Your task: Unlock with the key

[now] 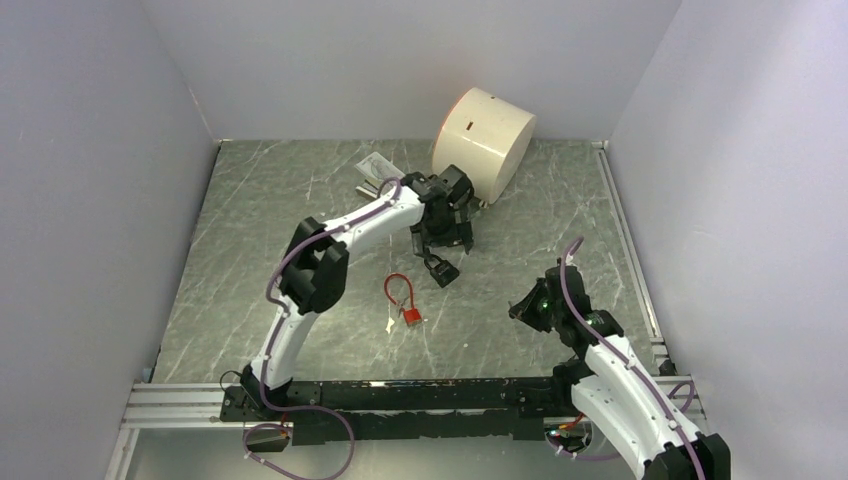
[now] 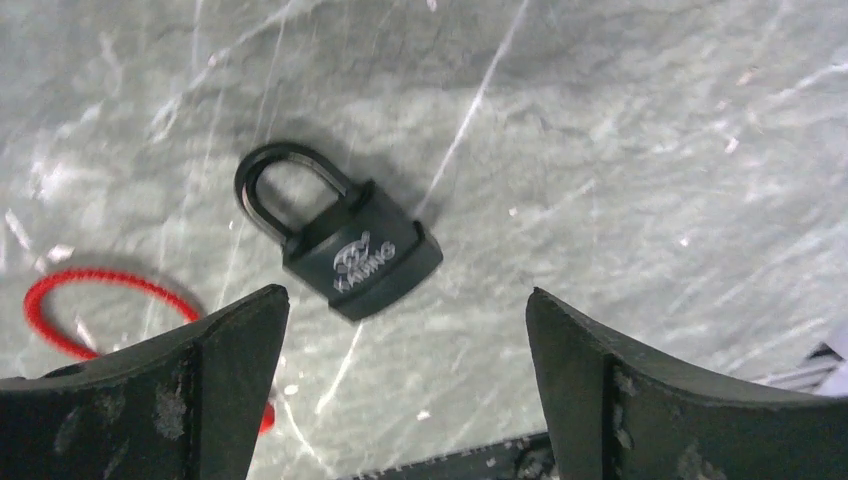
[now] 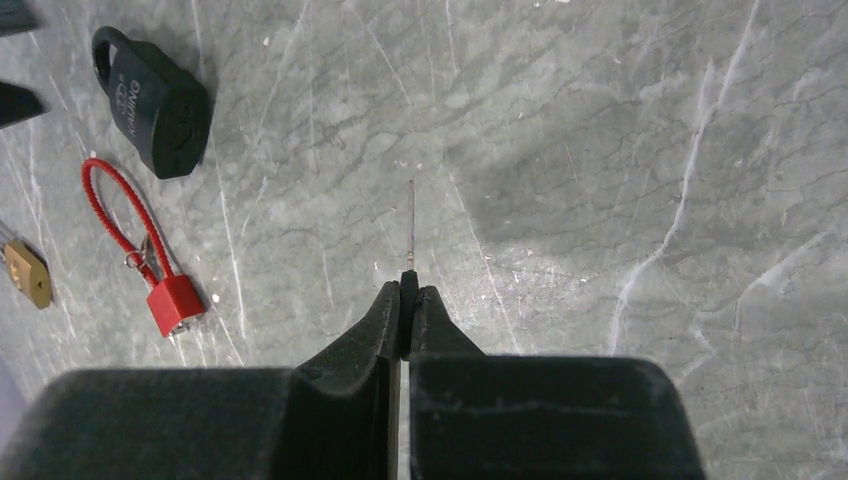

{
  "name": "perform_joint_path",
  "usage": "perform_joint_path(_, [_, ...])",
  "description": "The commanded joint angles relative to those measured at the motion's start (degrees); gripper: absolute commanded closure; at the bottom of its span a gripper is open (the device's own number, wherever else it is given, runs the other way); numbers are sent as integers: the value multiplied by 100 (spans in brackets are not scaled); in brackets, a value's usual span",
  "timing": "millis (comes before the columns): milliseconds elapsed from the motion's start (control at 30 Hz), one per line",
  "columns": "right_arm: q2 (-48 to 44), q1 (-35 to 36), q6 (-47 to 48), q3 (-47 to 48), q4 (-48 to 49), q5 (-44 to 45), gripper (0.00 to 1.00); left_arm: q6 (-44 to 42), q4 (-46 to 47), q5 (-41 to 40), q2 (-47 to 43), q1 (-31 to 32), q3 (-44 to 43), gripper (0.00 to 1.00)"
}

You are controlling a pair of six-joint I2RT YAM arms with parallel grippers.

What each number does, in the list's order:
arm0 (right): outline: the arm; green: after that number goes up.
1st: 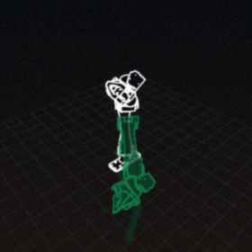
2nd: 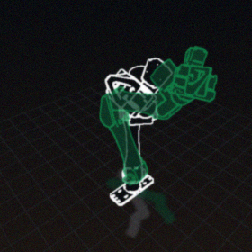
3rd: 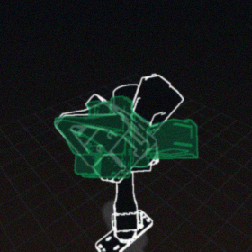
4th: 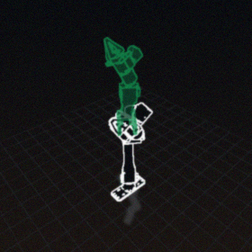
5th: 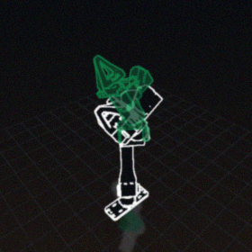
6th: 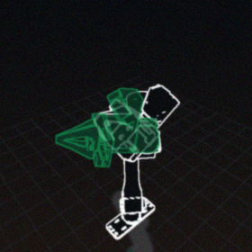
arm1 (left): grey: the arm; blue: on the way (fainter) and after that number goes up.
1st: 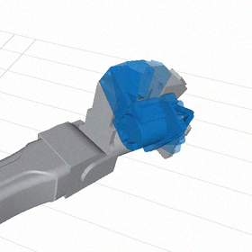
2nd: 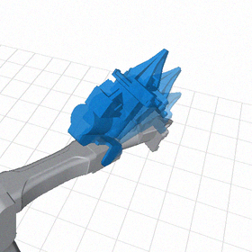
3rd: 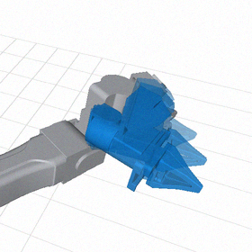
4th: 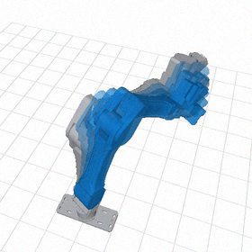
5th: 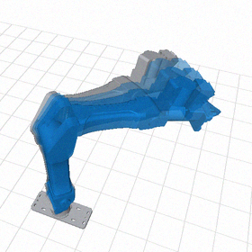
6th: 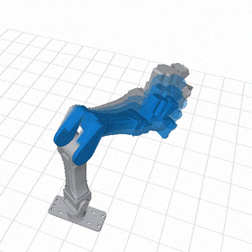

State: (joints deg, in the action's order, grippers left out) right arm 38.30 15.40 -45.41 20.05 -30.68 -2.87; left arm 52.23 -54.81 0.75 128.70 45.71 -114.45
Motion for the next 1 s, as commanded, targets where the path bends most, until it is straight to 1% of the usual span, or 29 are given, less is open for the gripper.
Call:
perform_joint_path(0, [194, -19, 143, 0, 292, -152, 100, 589, -649, -66, -645, -27, 153, 6])
perform_joint_path(67, [294, -19, 197, 20, 355, -199, 100, 979, -820, -67, -601, -24, 289, 6])
perform_joint_path(100, [322, -17, 206, 24, 380, -223, 100, 1195, -802, -67, -575, -12, 386, 6])
perform_joint_path(167, [335, -19, 205, -4, 453, -284, 100, 1366, -658, 23, -492, -6, 579, 6])
perform_joint_path(267, [371, -15, 174, -54, 609, -380, 100, 1541, -668, 105, -232, -11, 425, 6])
perform_joint_path(367, [488, -19, 204, -43, 692, -423, 100, 1641, -758, 15, -34, -16, 199, 6])
perform_joint_path(467, [529, -23, 235, -58, 756, -412, 100, 1760, -505, -23, 74, -38, 234, 6])
perform_joint_path(533, [520, -27, 249, -92, 813, -378, 100, 1727, -398, -63, 177, -36, 238, 9])
perform_joint_path(667, [563, -22, 290, -72, 792, -284, 100, 1808, -773, -67, 453, -43, -4, 13])
perform_joint_path(800, [547, -26, 294, -93, 804, -258, 100, 1898, -748, -252, 526, -37, 14, 15])
perform_joint_path(967, [602, -27, 313, -86, 839, -266, 100, 1811, -848, -219, 634, -36, -65, 20])
